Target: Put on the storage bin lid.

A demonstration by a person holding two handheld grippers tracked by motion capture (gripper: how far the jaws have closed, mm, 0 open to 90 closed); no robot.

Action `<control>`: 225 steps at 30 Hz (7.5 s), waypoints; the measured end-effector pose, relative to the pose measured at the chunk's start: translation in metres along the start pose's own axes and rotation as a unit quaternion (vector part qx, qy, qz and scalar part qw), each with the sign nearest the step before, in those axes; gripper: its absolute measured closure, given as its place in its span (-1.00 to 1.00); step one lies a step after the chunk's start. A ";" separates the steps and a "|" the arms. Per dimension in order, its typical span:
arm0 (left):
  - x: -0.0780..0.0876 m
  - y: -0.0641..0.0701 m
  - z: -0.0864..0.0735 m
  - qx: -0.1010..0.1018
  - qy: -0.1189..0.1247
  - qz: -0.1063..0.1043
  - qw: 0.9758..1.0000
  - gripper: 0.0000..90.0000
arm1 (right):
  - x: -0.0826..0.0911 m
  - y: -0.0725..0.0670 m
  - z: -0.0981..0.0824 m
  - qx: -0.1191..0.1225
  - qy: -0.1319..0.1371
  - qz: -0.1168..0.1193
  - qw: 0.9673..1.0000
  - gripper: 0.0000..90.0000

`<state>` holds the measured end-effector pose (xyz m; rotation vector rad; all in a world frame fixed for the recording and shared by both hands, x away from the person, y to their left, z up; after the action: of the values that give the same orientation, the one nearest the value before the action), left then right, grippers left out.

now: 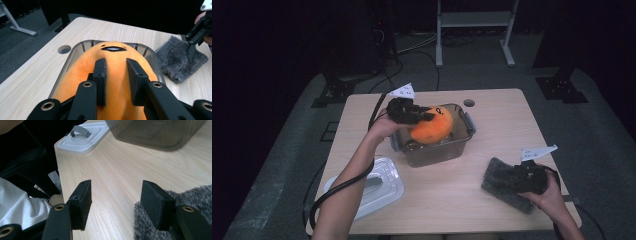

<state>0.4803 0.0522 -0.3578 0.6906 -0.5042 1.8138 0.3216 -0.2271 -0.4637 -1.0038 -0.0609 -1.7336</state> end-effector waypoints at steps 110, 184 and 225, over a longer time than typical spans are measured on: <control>-0.024 0.027 0.006 -0.028 -0.057 -0.047 0.997 0.25 | 0.001 -0.001 -0.001 0.001 0.001 -0.002 1.000 -0.09; 0.101 0.078 -0.104 -0.002 0.016 0.004 1.000 -0.49 | -0.005 0.000 -0.003 -0.007 -0.009 -0.010 1.000 -0.26; 0.106 0.085 -0.177 0.038 0.016 0.032 0.999 -0.62 | -0.008 0.006 -0.010 -0.024 -0.017 -0.012 0.999 -0.30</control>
<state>0.3350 0.2102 -0.4193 0.7025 -0.4427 1.9088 0.3217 -0.2282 -0.4780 -1.0724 -0.0525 -1.7461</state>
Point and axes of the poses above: each handheld gripper's, and its own axes: x roughly backward along the jaws, z roughly out of its top, y roughly to its right, the point moved 7 cm from there along -x, roughly forward along the jaws, and after that the axes turned 12 degrees about -y, right-handed, at the moved point
